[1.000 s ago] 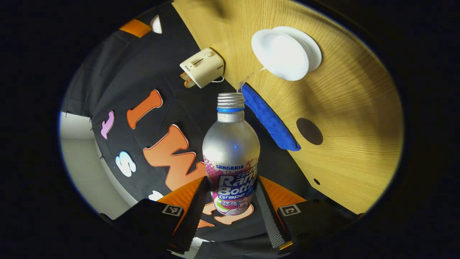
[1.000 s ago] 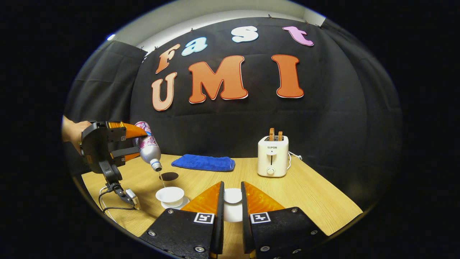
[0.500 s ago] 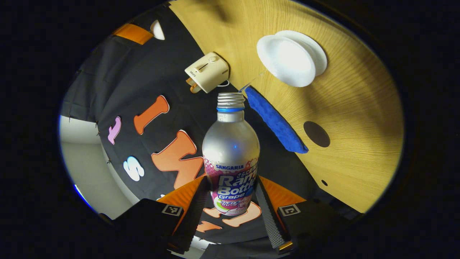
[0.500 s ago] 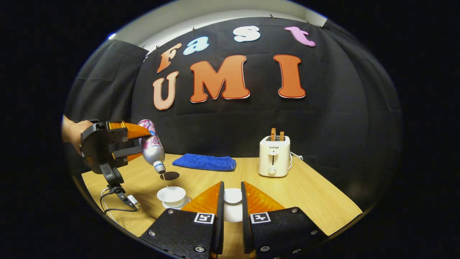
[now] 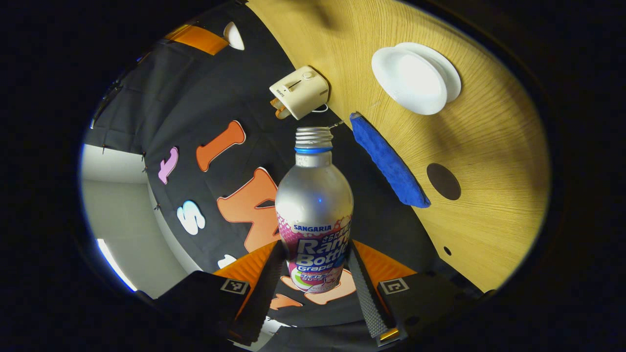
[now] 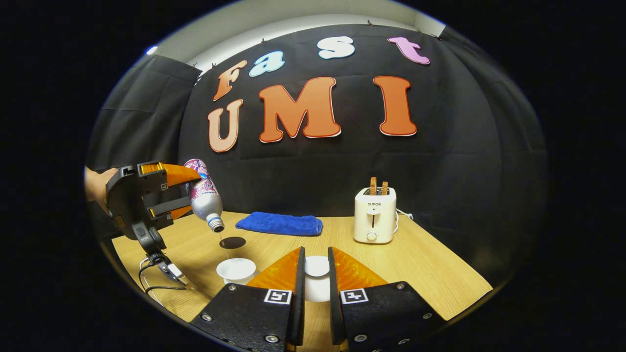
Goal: Open the teacup lid with one hand, grasp the water bottle and pour water into the teacup with the other hand; after pouring, place the water bottle on the coaster and then close the teacup lid.
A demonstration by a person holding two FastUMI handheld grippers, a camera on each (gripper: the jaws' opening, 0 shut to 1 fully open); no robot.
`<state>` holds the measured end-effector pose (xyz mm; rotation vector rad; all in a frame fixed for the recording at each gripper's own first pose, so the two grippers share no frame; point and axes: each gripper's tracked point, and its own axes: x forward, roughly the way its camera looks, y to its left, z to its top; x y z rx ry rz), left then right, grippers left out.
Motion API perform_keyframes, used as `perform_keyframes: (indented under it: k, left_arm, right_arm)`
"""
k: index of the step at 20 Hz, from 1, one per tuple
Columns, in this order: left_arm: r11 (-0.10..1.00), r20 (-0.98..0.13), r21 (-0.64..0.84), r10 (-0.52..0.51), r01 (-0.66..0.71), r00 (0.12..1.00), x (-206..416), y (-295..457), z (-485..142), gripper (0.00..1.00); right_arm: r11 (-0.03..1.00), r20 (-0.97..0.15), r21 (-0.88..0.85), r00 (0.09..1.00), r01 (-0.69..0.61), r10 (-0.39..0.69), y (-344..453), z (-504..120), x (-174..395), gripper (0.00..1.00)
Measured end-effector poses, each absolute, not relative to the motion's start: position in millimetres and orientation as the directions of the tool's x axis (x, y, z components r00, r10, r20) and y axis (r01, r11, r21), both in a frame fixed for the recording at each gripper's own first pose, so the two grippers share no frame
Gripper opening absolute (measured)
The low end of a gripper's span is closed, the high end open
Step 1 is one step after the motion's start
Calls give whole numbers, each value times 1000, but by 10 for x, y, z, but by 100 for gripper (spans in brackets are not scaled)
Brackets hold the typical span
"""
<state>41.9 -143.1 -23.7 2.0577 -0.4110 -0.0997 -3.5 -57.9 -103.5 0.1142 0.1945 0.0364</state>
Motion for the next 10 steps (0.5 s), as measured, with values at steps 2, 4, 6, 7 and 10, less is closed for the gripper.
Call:
perform_keyframes:
  k: [2, 4, 6, 7, 10]
  left_arm:
    - [-409, 99, 881, -337, -240, 936, 403, -1437, -289, 82]
    - [-357, 105, 903, -358, -240, 928, 398, -1493, -308, 82]
    - [-255, 108, 945, -354, -207, 929, 426, -1456, -327, 81]
    - [-195, 117, 962, -347, -193, 931, 428, -1418, -309, 78]
    - [25, 164, 986, -310, -165, 936, 496, -1268, -184, 81]
  right_arm:
    - [993, -197, 117, 979, -27, 50, -536, -1049, -30, 22]
    - [993, -203, 113, 978, -35, 57, -481, -1054, -17, 22]
    - [993, -204, 106, 977, -41, 62, -436, -1039, 1, 22]
    - [994, -205, 100, 977, -44, 64, -411, -1031, 3, 22]
    - [996, -205, 79, 977, -50, 65, -348, -999, 46, 22]
